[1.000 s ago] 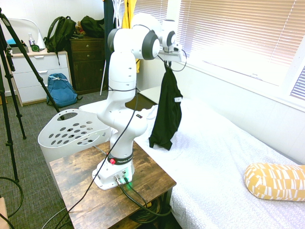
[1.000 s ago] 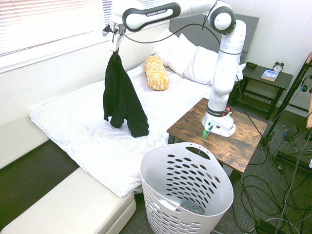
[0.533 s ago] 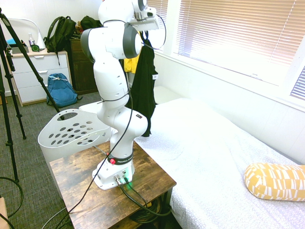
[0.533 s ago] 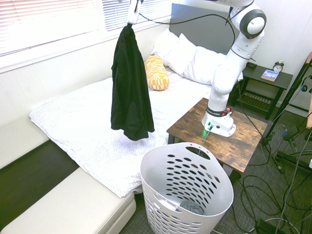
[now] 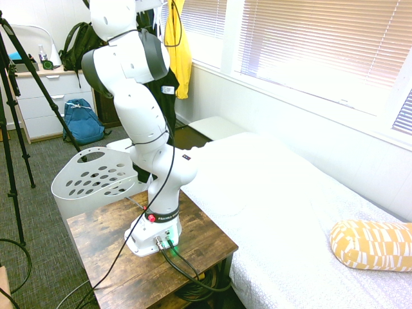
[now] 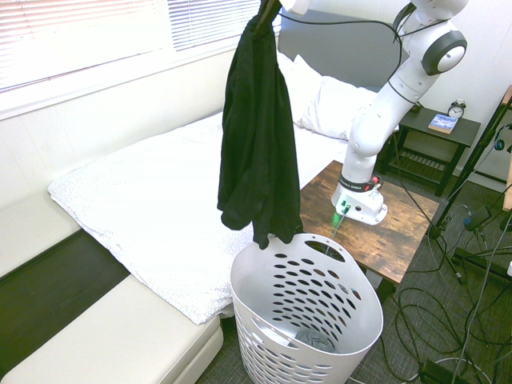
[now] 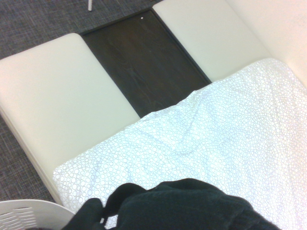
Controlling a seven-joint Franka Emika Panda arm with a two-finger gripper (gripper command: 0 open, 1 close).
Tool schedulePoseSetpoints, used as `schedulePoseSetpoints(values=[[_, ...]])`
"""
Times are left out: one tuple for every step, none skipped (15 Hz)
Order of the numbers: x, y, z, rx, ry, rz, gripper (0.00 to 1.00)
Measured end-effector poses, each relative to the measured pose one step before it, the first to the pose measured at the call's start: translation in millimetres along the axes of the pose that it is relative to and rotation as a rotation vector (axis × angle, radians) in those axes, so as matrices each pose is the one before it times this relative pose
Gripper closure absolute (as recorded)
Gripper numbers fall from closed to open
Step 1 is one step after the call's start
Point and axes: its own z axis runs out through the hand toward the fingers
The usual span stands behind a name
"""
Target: Put my clothes in the laundry bag
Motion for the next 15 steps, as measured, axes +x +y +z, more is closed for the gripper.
schedulePoseSetpoints(values=[[-10.45,-2.73,-7.14,0.01338,-0.02207,-0.01279,1.00],[-10.09,-1.30,-2.51,0.01169,-0.03547,-0.00966,1.00],[-12.75,-2.11,-2.49,0.01116,-0.03401,-0.00803,1.00],[-17.78,-5.09,-1.60,0.01391,-0.04356,-0.00777,1.00],[-19.08,-6.61,1.99,0.01141,-0.04650,-0.00559,1.00],[-14.85,-5.42,6.20,0.00510,-0.04030,-0.00442,1.00],[-9.38,-5.11,12.23,-0.00075,-0.04516,-0.00708,1.00],[-2.63,-4.53,16.60,-0.01202,-0.04550,-0.00582,1.00],[0.30,-4.65,16.90,-0.01686,-0.04001,-0.00550,1.00],[1.15,-5.00,15.76,-0.01548,-0.03468,-0.00729,1.00],[0.45,-4.24,14.73,-0.01456,-0.02989,-0.00640,1.00],[0.35,-3.56,14.82,-0.01728,-0.02318,-0.00593,1.00],[0.88,-2.78,12.17,-0.01419,-0.01404,-0.00847,1.00],[1.97,-1.42,9.54,-0.00564,-0.00847,-0.00646,1.00],[3.10,-0.05,8.75,0.00349,-0.00181,-0.00017,1.00]])
